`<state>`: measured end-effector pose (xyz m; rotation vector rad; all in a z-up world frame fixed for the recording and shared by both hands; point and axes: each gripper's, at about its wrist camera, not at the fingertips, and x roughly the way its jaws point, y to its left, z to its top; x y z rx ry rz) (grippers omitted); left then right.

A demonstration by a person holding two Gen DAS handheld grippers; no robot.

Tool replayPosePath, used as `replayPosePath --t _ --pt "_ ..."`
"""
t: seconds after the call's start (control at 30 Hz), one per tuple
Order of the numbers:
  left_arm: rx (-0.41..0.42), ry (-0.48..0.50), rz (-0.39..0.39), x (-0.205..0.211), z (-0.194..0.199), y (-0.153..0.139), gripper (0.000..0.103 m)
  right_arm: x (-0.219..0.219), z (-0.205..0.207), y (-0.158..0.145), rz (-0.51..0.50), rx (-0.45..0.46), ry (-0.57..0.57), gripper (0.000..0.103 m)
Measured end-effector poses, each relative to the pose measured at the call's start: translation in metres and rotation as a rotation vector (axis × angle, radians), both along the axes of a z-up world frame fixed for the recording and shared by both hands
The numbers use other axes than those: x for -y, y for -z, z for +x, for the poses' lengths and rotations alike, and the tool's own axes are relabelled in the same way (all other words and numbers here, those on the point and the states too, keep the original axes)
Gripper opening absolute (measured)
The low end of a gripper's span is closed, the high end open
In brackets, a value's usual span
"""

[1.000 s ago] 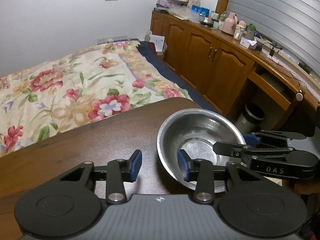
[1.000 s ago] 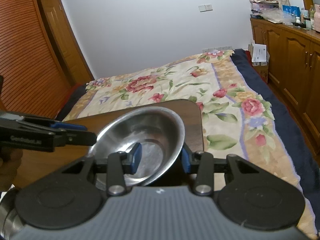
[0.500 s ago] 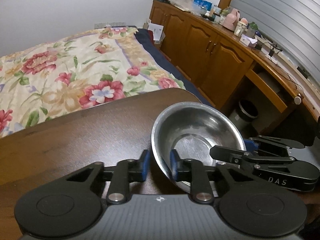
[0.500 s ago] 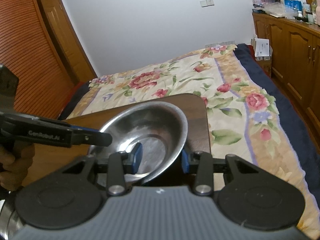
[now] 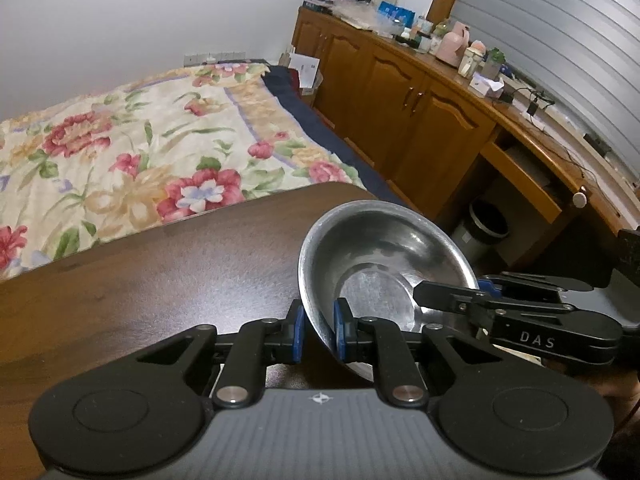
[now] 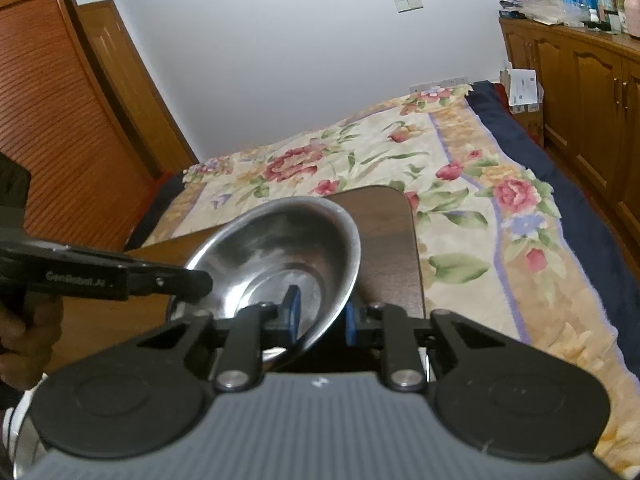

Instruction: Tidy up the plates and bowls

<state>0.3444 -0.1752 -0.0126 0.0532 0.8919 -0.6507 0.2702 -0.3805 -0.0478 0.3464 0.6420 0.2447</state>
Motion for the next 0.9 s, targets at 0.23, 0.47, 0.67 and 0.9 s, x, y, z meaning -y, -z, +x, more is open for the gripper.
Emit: replayPosePath --t 0.23,0.47,0.67,0.9 --pt "0.042 0.001 0.005 0.000 -0.012 -0.012 0.017 -0.003 -0.008 -0.008 -0.011 0.018 0.007 0.024" --pt "0.065 0.011 -0.005 -0.003 -0.027 -0.022 0.017 -0.001 -0.018 -0.020 -0.021 0.035 0.011 0.024" --pt "0.088 0.005 0.004 -0.006 -0.046 -0.030 0.017 -0.004 -0.029 -0.029 -0.029 0.050 0.007 0.024" --pt "0.105 -0.005 0.002 -0.021 -0.072 -0.036 0.017 -0.011 -0.046 -0.038 -0.046 0.063 -0.022 0.024"
